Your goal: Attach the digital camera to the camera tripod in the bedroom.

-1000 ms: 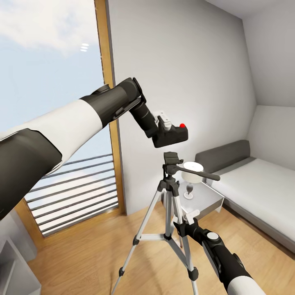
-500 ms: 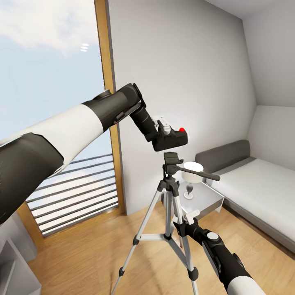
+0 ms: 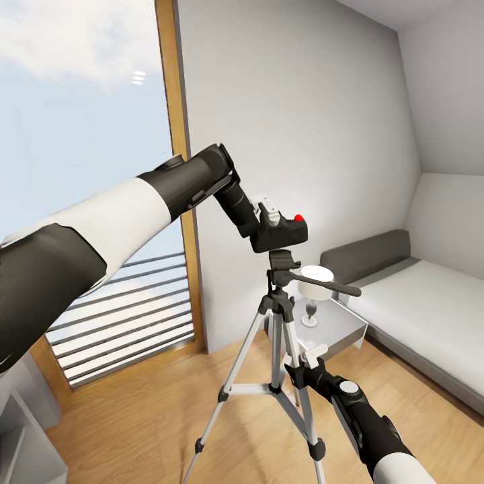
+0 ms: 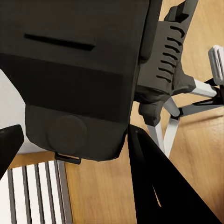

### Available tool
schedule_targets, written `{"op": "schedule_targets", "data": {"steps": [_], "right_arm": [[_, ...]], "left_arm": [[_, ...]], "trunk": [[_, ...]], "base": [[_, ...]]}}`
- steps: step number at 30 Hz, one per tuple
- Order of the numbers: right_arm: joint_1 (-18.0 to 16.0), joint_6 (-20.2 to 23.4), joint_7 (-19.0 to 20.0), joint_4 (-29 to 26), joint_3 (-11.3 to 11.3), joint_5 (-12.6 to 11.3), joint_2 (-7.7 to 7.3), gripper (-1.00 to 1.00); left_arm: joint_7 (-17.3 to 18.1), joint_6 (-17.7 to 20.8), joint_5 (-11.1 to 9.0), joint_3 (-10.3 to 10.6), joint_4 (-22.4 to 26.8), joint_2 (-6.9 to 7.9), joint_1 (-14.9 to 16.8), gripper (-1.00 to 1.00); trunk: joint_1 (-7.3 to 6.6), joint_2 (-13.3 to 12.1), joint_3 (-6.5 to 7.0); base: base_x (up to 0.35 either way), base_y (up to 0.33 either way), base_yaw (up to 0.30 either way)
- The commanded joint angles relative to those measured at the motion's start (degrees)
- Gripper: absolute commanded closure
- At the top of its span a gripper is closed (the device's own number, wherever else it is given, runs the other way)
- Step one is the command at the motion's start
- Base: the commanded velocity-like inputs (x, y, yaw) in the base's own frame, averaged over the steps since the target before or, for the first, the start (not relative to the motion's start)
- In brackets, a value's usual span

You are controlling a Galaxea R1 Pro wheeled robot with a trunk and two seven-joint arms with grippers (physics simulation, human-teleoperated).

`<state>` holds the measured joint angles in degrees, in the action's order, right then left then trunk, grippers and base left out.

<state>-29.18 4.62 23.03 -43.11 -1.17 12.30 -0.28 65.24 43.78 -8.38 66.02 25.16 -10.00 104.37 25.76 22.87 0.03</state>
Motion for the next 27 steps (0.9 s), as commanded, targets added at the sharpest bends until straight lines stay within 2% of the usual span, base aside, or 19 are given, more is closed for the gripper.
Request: {"op": "schedule_targets", "data": {"steps": [1, 27], "right_arm": [[0.0, 0.3, 0.31, -0.09, -0.14, 0.27, 0.01, 1.0], [0.0, 0.3, 0.44, -0.09, -0.14, 0.26, 0.01, 1.0]], "left_arm": [[-0.01, 0.26, -0.44, 0.35, -0.03, 0.0, 0.08, 1.0], [-0.28, 0.24, -0.41, 0.34, -0.02, 0.0, 0.05, 1.0]], "trunk": [[0.02, 0.05, -0.03], [0.02, 0.05, -0.03]], "base": [[0.0, 0.0, 0.0], [0.0, 0.0, 0.0]]}}
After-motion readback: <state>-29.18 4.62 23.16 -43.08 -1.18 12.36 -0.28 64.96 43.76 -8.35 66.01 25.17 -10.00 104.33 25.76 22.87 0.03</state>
